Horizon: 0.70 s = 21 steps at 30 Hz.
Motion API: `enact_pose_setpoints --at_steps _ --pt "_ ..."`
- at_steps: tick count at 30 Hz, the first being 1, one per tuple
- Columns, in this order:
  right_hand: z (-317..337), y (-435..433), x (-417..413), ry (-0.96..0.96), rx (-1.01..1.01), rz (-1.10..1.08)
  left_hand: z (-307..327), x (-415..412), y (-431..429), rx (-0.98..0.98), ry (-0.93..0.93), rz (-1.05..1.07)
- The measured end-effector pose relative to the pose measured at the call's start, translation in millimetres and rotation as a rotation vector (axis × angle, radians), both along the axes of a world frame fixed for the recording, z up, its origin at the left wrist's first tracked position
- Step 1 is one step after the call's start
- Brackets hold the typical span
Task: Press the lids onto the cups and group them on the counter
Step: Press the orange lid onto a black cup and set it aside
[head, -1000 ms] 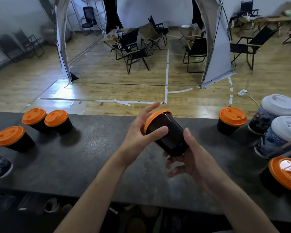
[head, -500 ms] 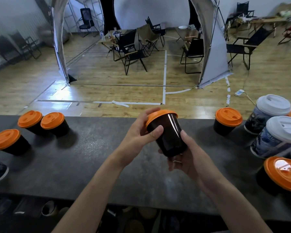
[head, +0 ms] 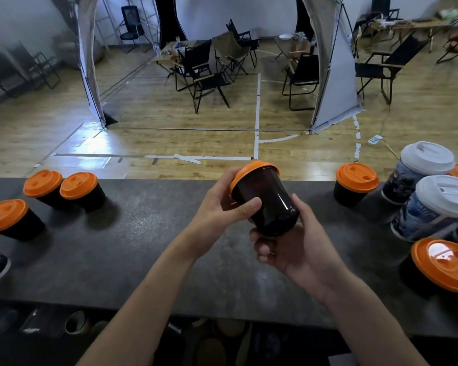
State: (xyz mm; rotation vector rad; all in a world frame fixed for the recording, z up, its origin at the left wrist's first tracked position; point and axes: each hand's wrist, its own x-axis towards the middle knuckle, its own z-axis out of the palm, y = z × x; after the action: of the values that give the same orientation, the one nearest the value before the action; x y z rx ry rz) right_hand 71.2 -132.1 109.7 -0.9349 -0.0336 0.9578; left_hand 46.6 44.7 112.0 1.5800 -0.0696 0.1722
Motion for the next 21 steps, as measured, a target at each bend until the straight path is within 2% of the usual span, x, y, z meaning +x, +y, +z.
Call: enact_pose_setpoints --at_steps 3,7,9,12,15,19,21 --pt "-2.8 1.2 -1.1 -0.091 -0.065 0.012 1.3 0.2 -1.6 0.007 -0.013 0.049" --pt "-7.7 2.5 -1.6 -0.394 -0.237 -0.148 3.5 -0.8 -1.5 0.066 0.003 0.054" --pt "-3.5 2.6 -3.9 -0.324 -0.157 -0.111 5.1 -1.1 0.0 0.051 0.031 -0.001" --pt "-0.6 1.6 -5.5 -0.073 0.019 0.000 4.8 -1.1 3.6 0.001 0.071 -0.062" --pt "-6.5 1.2 -5.2 -0.069 -0.021 0.002 4.6 -0.6 3.8 0.067 0.071 -0.016" --pt "-10.2 2.1 -9.2 -0.421 -0.273 -0.213 0.5 1.9 -0.6 0.094 0.062 0.086" --pt "-11.9 3.9 -9.0 -0.516 -0.353 -0.272 -3.0 2.1 3.2 0.095 0.091 0.029"
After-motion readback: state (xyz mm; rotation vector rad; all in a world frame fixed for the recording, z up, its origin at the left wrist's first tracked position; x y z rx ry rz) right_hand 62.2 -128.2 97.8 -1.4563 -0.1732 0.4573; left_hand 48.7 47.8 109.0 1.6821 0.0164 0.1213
